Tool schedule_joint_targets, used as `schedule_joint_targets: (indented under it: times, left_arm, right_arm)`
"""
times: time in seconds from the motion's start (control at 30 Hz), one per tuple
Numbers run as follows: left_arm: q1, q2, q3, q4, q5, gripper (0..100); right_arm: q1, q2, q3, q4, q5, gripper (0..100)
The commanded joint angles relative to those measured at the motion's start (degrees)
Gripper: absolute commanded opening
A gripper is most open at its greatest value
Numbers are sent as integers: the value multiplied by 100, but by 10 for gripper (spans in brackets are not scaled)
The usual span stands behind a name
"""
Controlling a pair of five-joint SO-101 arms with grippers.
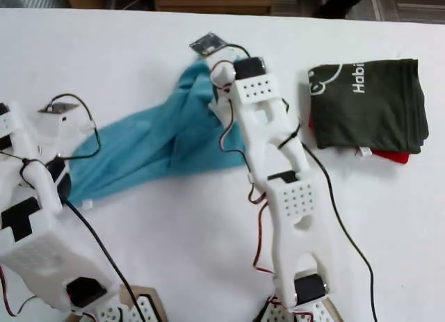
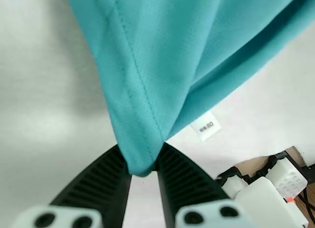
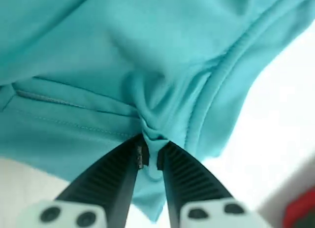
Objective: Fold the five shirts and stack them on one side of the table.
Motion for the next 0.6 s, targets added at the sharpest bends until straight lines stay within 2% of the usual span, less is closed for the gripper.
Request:
schedule_joint_targets:
  times: [0.0, 0.13, 0.27, 0.47, 0.57]
  left_arm:
    - [35, -378, -66, 18, 35, 25]
    - [35, -378, -66, 18, 35, 25]
    - [35, -378, -66, 18, 35, 25]
    - [35, -378, -66, 18, 35, 25]
    - [35, -378, -66, 18, 35, 25]
  right_arm:
    - [84, -690, -79, 488, 26, 24]
    - [48, -892, -35, 919, 26, 36]
    - [40, -1095, -26, 927, 26, 118]
    - [-22, -1095, -26, 927, 26, 20]
    - [-84, -1059, -26, 910, 26, 42]
